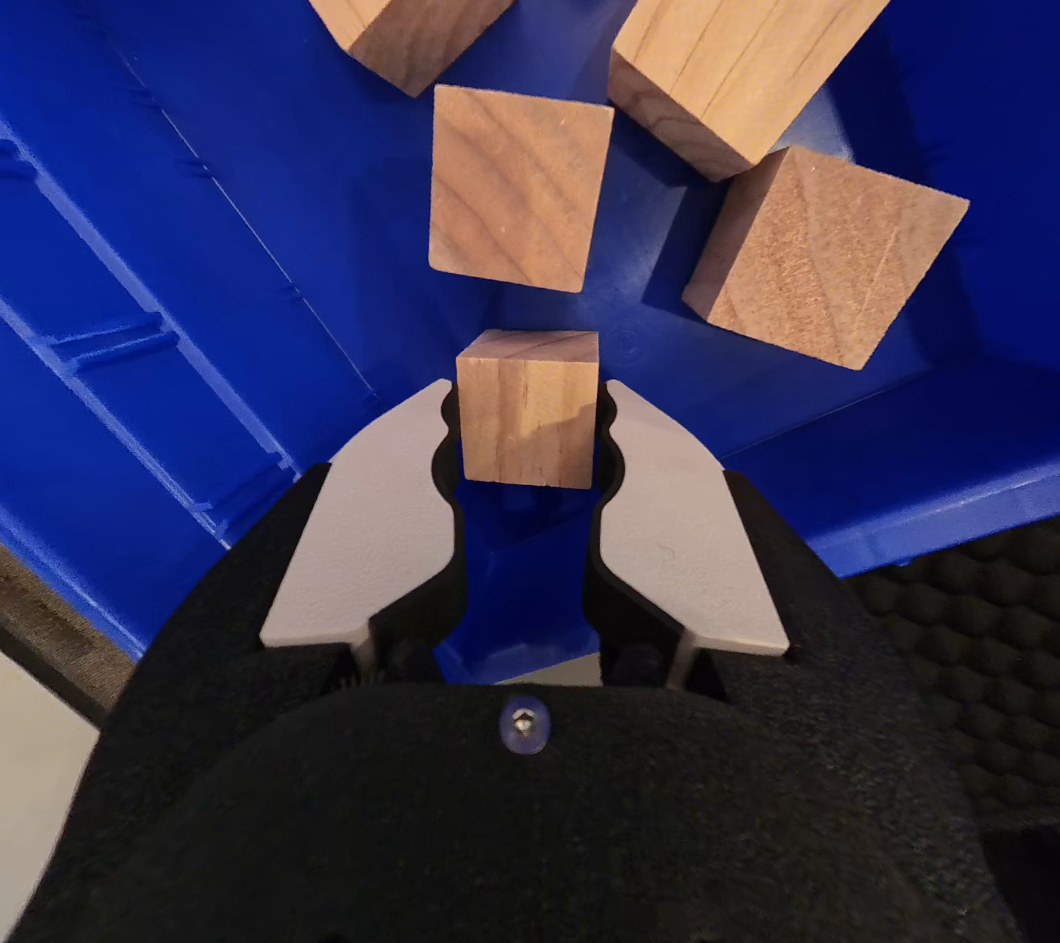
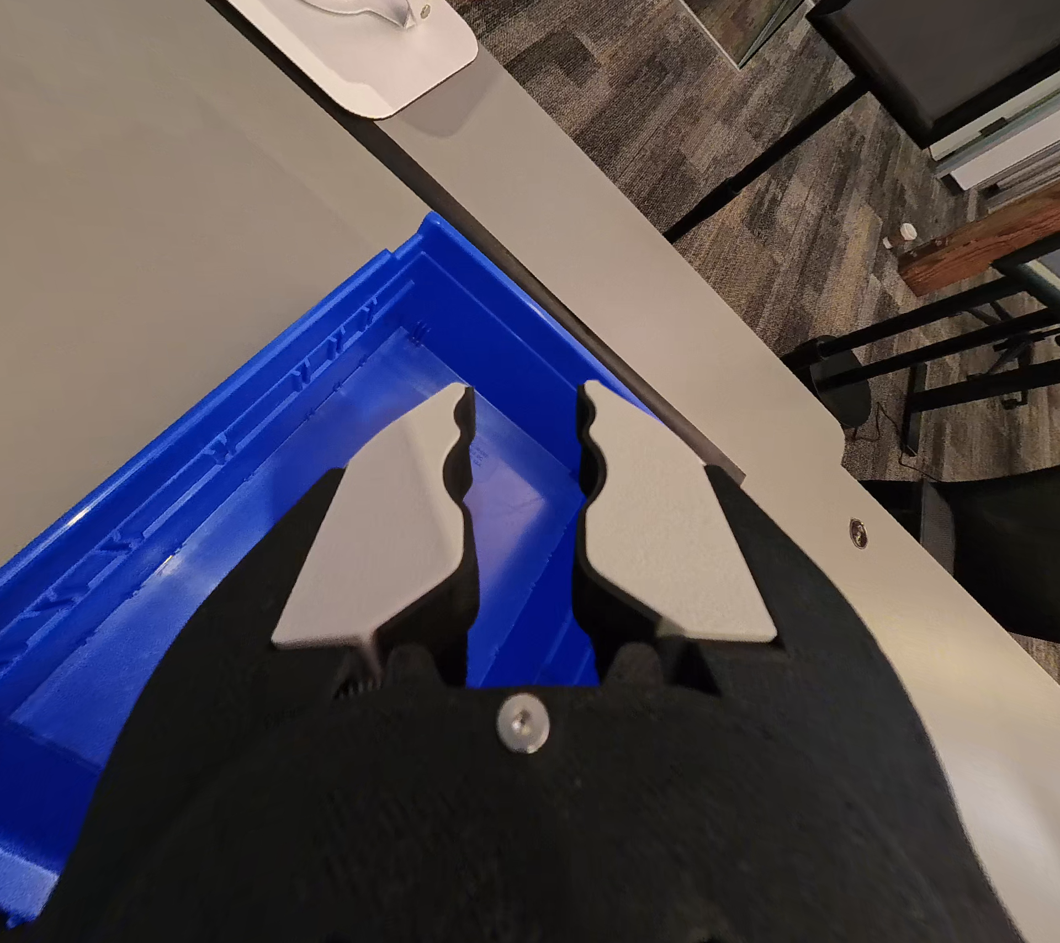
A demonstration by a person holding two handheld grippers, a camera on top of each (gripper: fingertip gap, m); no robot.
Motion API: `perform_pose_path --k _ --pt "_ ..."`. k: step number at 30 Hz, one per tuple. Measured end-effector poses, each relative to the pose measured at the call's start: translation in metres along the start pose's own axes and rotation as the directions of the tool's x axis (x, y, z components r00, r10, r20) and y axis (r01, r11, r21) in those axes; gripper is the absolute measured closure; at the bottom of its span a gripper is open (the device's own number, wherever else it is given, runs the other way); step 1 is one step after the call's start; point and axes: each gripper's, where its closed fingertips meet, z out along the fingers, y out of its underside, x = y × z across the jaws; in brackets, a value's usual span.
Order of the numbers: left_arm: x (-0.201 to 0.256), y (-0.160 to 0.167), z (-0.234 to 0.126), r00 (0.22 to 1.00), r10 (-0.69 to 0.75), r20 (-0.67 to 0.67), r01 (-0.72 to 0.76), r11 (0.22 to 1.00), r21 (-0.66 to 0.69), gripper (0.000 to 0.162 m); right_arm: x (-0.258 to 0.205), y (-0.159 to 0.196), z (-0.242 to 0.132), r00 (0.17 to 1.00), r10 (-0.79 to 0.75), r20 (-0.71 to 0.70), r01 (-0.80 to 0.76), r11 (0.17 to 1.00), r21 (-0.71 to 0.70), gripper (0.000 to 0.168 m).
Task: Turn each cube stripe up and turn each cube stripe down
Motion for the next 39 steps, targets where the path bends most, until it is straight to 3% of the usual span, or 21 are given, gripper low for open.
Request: perform_pose_path --k 7,12,17,20,23,25,28,30,33,39 --pt "0.002 0.000 -0.002 1.000 -0.012 -0.014 0.012 1.000 -0.007 0.117 -0.002 0.003 0.003 1.000 -0.008 0.011 0.008 1.000 -0.016 0.133" --pt "-0.004 -0.009 -0.021 0.999 -0.038 0.004 0.037 0.996 0.084 0.117 -0.002 0.001 0.002 1.000 -0.008 0.009 0.008 1.000 -0.012 0.133" --pt "-0.001 -0.040 -0.084 0.998 -0.058 -0.019 0.061 0.942 0.330 0.117 -0.003 -0.006 -0.002 1.000 -0.027 -0.011 0.027 1.000 0.003 0.133" --pt "0.029 -0.072 -0.138 0.991 -0.011 -0.136 0.084 0.837 0.541 0.117 -0.010 -0.027 -0.011 0.997 -0.064 -0.033 0.066 0.995 0.070 0.133" --pt "0.076 -0.100 -0.183 0.951 0.112 -0.288 0.121 0.723 0.681 0.117 -0.036 -0.068 -0.029 0.989 -0.138 -0.047 0.145 0.961 0.236 0.131" --pt "0.109 -0.119 -0.205 0.906 0.220 -0.361 0.138 0.652 0.745 0.117 -0.071 -0.101 -0.047 0.982 -0.189 -0.003 0.176 0.904 0.390 0.126" --pt "0.160 -0.143 -0.225 0.803 0.380 -0.459 0.176 0.585 0.792 0.117 -0.139 -0.142 -0.084 0.952 -0.291 0.101 0.164 0.757 0.632 0.101" --pt "0.190 -0.157 -0.235 0.730 0.479 -0.487 0.187 0.546 0.817 0.117 -0.186 -0.156 -0.107 0.912 -0.390 0.130 0.168 0.642 0.748 0.101" --pt "0.226 -0.175 -0.246 0.649 0.585 -0.486 0.180 0.503 0.845 0.117 -0.231 -0.164 -0.131 0.875 -0.484 0.030 0.243 0.493 0.836 0.099" --pt "0.266 -0.201 -0.270 0.478 0.710 -0.517 0.239 0.461 0.854 0.118 -0.227 -0.171 -0.168 0.875 -0.395 -0.282 0.408 0.283 0.868 0.100"
